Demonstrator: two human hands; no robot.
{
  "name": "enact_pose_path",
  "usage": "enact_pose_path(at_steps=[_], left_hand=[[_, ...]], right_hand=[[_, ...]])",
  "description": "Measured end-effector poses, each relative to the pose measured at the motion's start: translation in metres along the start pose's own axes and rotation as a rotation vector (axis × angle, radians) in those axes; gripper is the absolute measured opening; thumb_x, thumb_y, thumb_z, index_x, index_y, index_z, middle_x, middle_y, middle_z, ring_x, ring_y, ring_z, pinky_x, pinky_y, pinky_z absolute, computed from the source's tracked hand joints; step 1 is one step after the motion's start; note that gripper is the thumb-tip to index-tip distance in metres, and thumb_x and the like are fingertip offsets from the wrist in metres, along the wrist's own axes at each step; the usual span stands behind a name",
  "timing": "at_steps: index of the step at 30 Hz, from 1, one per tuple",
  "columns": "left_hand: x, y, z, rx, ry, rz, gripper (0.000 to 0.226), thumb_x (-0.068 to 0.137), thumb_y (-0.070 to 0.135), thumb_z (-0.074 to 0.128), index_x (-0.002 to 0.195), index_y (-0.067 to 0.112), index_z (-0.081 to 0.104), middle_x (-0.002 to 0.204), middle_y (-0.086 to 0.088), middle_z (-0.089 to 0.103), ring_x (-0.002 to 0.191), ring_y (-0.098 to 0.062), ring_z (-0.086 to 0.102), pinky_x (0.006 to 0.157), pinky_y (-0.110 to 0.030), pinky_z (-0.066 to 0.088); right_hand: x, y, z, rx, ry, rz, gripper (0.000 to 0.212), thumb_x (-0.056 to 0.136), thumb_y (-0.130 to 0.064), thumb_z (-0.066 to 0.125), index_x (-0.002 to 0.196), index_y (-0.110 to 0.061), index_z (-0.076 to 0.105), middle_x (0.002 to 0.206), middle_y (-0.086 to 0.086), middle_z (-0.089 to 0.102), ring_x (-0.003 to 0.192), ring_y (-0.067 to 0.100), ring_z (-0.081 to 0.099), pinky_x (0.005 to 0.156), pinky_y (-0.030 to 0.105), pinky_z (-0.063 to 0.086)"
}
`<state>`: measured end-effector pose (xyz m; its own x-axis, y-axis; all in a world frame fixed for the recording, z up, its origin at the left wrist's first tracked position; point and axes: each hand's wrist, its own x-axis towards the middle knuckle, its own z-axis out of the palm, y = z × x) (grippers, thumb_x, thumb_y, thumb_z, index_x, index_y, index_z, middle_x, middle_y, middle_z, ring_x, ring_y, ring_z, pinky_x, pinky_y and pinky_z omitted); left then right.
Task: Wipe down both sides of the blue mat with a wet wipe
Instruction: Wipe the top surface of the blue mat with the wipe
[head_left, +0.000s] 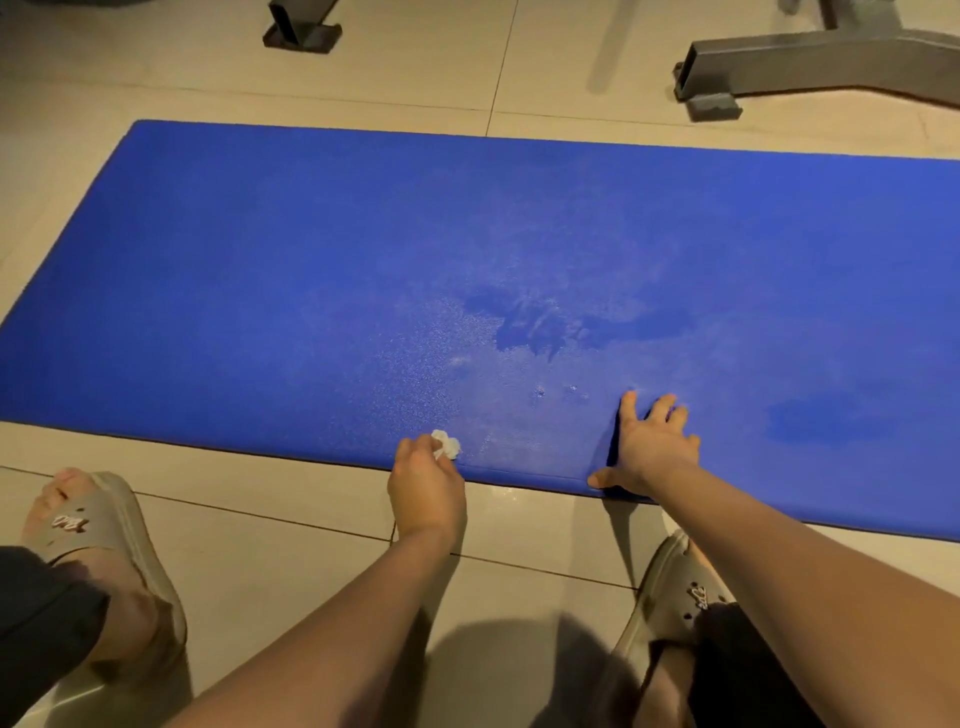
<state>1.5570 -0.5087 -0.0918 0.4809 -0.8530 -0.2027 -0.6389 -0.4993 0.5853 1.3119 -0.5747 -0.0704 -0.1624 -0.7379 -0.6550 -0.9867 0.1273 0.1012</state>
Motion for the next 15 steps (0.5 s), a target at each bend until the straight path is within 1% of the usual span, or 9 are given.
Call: enact_pose_path(at_steps=[3,6,8,10,12,13,15], left_hand=[[-0.029,0.023,0.024,-0.025,-0.071,0.068,0.014,0.099,0.011,0.055,0.105,0.008,0.067,0.106,-0.008,0.059,0.091,-0.029,0.061,0.081,-0.036,0.047],[-0.055,0.044,0.046,-0.055,-0.148,0.100,0.015,0.096,0.010,0.058,0.107,0.009,0.068,0.110,-0.006,0.061,0.096,-0.028,0.062,0.085,-0.036,0.047],[-0.055,0.047,0.046,-0.042,-0.161,0.110,0.014,0.095,0.009,0.058,0.105,0.010,0.068,0.110,-0.006,0.061,0.096,-0.027,0.061,0.086,-0.036,0.048],[-0.042,0.041,0.032,0.019,-0.143,0.137,0.011,0.093,0.009,0.057,0.097,0.012,0.066,0.105,-0.004,0.060,0.091,-0.026,0.060,0.082,-0.036,0.048],[-0.021,0.027,0.010,0.093,-0.087,0.078,0.008,0.094,0.010,0.056,0.090,0.015,0.060,0.100,0.000,0.056,0.084,-0.020,0.055,0.075,-0.030,0.042],[-0.009,0.019,-0.002,0.119,-0.055,0.025,0.008,0.094,0.011,0.058,0.089,0.016,0.059,0.100,0.000,0.058,0.084,-0.018,0.054,0.074,-0.028,0.040],[0.015,0.009,-0.019,0.133,-0.024,-0.114,0.004,0.093,0.014,0.064,0.089,0.013,0.063,0.102,-0.005,0.067,0.085,-0.022,0.059,0.073,-0.028,0.044]], right_hand=[[0.001,0.000,0.000,-0.019,-0.002,0.009,0.142,0.067,-0.074,0.076,0.158,-0.017,-0.018,0.161,0.031,-0.013,0.149,0.051,-0.005,0.113,0.061,0.031],[0.002,0.001,0.002,-0.032,0.002,-0.002,0.142,0.067,-0.076,0.075,0.158,-0.017,-0.017,0.161,0.031,-0.011,0.149,0.051,-0.003,0.113,0.061,0.030],[0.003,0.004,0.003,-0.040,0.009,-0.012,0.141,0.068,-0.078,0.073,0.158,-0.017,-0.017,0.161,0.031,-0.010,0.149,0.051,-0.002,0.113,0.061,0.028],[0.003,0.005,0.003,-0.047,0.017,-0.023,0.141,0.067,-0.079,0.071,0.158,-0.016,-0.017,0.160,0.031,-0.008,0.149,0.051,-0.001,0.112,0.060,0.029],[0.002,0.005,0.002,-0.054,0.023,-0.038,0.140,0.069,-0.080,0.069,0.158,-0.015,-0.017,0.160,0.032,-0.007,0.148,0.052,0.000,0.111,0.060,0.030],[0.002,0.005,0.002,-0.058,0.022,-0.043,0.139,0.069,-0.080,0.069,0.157,-0.014,-0.017,0.159,0.033,-0.008,0.148,0.052,0.000,0.111,0.060,0.030],[0.000,0.006,0.001,-0.055,0.012,-0.043,0.139,0.070,-0.080,0.068,0.157,-0.014,-0.017,0.159,0.033,-0.008,0.148,0.053,0.000,0.111,0.060,0.030]])
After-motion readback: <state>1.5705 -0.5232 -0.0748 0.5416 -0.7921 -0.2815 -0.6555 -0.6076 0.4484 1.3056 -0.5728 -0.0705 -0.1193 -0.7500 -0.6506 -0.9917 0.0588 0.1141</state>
